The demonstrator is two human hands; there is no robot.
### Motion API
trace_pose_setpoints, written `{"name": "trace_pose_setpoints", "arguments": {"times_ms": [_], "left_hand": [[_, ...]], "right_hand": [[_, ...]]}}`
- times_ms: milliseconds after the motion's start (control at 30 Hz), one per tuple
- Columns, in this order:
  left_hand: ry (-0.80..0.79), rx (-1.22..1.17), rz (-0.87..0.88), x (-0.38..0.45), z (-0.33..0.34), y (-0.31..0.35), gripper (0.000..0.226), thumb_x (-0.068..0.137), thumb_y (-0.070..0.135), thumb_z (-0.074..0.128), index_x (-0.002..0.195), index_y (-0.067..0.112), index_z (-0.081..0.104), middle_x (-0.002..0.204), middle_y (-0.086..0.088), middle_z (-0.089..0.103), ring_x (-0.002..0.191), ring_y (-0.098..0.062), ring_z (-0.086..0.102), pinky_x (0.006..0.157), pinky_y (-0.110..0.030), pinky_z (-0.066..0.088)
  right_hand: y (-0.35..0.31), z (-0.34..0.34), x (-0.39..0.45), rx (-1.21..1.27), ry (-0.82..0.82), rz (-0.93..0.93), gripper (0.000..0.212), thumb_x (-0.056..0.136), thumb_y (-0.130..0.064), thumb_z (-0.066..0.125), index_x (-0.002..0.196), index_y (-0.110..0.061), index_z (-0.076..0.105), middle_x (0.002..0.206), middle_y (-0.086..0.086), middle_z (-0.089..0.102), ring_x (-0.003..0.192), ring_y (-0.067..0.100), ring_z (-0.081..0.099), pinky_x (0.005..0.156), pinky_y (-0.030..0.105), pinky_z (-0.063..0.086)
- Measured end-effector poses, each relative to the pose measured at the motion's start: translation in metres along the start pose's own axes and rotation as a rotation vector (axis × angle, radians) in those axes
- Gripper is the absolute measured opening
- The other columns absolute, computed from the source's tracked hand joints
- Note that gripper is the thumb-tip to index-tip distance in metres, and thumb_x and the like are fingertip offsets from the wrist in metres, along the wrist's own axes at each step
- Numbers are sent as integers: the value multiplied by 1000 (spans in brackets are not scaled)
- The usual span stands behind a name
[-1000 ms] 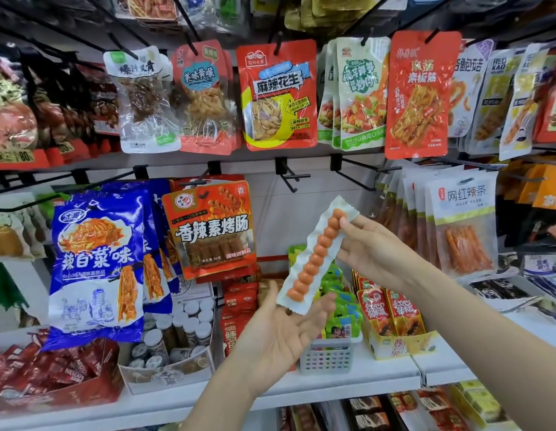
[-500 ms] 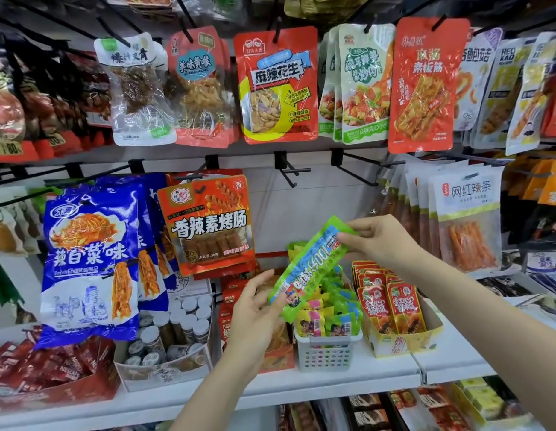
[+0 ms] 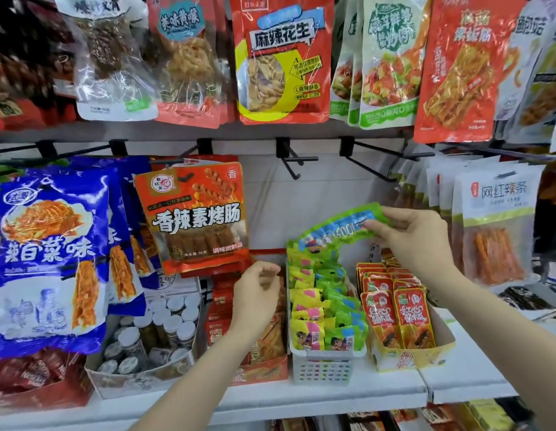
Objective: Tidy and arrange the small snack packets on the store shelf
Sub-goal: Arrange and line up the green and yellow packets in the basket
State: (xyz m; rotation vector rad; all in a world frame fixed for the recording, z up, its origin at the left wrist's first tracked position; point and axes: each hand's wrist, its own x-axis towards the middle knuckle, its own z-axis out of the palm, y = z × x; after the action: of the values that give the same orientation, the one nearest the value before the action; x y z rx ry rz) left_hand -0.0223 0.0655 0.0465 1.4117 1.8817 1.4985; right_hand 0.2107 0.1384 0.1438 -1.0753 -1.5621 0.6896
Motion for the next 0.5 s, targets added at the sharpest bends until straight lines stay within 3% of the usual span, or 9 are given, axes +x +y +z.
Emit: {"name": "trace_pose_setpoints", "arguments": {"times_ms": [100, 200, 267, 367, 500], "left_hand": [[-160, 183, 196, -1, 16, -8, 21, 93, 17, 64, 114, 12, 68, 116, -2, 62, 107, -15, 60, 98, -27, 45], [-393, 344, 307, -2, 36, -10, 48, 97, 41, 56, 136, 13, 55, 140, -1, 51, 132, -15, 44, 111, -23, 28], [-420, 506, 365, -1, 44, -13, 58, 98, 53, 47, 142, 16, 49, 148, 1, 46, 138, -16, 36, 117, -29, 23], [-389, 653, 427, -3, 44, -20, 63, 97, 63, 36, 139, 19, 52, 140, 3, 51, 133, -16, 39, 116, -35, 23], [-360, 637, 472, -12, 32, -27, 76, 91, 72, 21, 122, 17, 63, 118, 5, 57, 116, -16, 45, 110, -35, 30]], "right_hand": [[18, -2, 3, -137, 65, -13, 34, 79, -25, 79, 111, -15, 73, 93, -2, 76, 80, 6, 73, 83, 31, 59], [31, -5, 1, -138, 83, 8, 36, 78, -30, 80, 111, -18, 74, 100, -1, 75, 90, 8, 71, 90, 39, 57], [34, -7, -1, -136, 71, 18, 38, 76, -33, 81, 111, -19, 74, 99, -2, 76, 90, 9, 72, 90, 40, 57], [36, -8, -5, -119, 48, 24, 39, 75, -35, 81, 110, -20, 75, 99, -3, 76, 90, 10, 73, 88, 40, 57], [33, -9, -8, -100, 36, 31, 32, 75, -31, 82, 105, -24, 75, 93, -8, 76, 85, 8, 73, 89, 40, 57]]}}
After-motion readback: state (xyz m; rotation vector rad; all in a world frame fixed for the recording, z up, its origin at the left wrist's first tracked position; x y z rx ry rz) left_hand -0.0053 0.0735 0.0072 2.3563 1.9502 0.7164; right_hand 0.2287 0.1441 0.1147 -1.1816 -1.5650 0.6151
